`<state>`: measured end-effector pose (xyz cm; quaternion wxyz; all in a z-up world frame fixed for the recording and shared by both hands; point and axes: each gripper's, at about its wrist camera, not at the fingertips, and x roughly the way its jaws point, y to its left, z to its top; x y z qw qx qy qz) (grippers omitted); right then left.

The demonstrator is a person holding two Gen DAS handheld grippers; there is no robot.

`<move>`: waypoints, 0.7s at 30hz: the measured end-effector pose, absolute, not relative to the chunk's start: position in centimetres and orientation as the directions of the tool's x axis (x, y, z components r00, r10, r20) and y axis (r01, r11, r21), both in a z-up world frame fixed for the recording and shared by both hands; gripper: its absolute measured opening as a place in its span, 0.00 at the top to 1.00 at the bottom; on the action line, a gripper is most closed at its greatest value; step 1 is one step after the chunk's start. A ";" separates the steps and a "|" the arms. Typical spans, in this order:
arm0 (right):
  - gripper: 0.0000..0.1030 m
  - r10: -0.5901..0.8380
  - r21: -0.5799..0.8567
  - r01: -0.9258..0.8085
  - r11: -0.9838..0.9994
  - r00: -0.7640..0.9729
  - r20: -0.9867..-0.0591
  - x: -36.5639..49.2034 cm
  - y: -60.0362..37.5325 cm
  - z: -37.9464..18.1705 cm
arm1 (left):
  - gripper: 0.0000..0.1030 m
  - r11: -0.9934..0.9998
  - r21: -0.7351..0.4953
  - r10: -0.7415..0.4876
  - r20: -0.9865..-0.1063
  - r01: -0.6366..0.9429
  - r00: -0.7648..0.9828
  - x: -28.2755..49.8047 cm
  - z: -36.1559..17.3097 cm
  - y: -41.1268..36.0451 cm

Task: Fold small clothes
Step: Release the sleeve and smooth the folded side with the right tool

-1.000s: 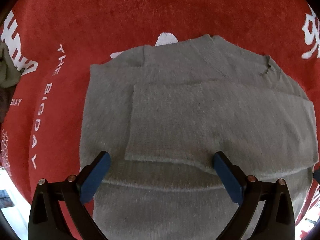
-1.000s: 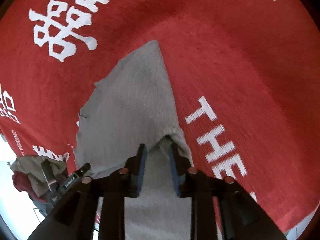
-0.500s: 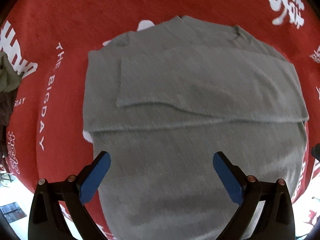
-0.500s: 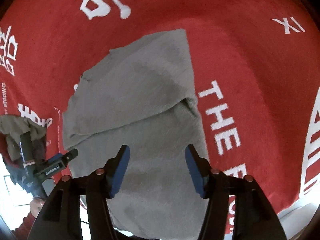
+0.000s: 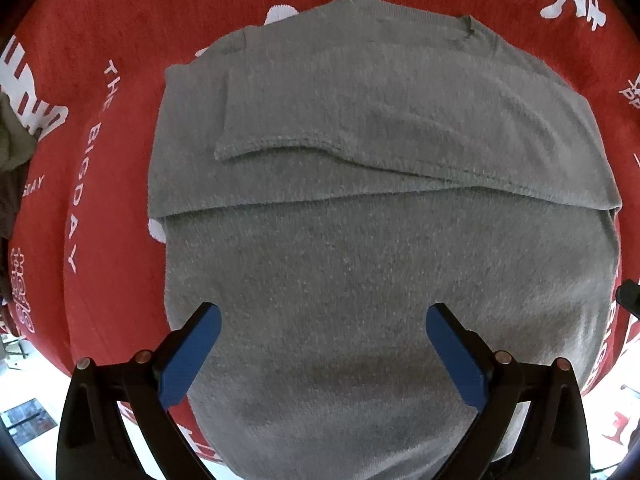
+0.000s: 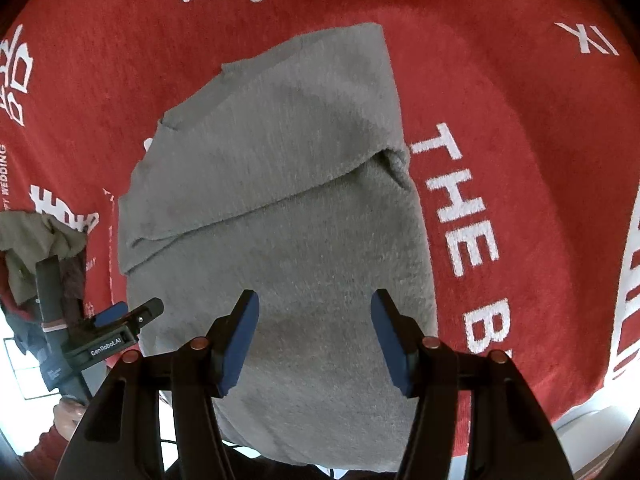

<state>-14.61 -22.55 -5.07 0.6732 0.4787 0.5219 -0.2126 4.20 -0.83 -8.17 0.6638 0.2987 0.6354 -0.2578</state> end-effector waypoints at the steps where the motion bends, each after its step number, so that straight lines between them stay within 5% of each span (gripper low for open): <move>1: 0.40 0.215 0.424 0.784 0.452 0.366 -0.906 -14.6 -22.5 -5.1 | 0.00 0.687 0.070 0.040 -0.997 0.723 0.059 4.2 -8.2 -0.9; 21: 0.38 0.363 0.549 0.604 0.577 0.413 -0.835 -15.9 -22.1 -5.2 | 0.00 0.741 0.091 0.080 -0.996 0.666 0.047 -1.4 -7.0 0.2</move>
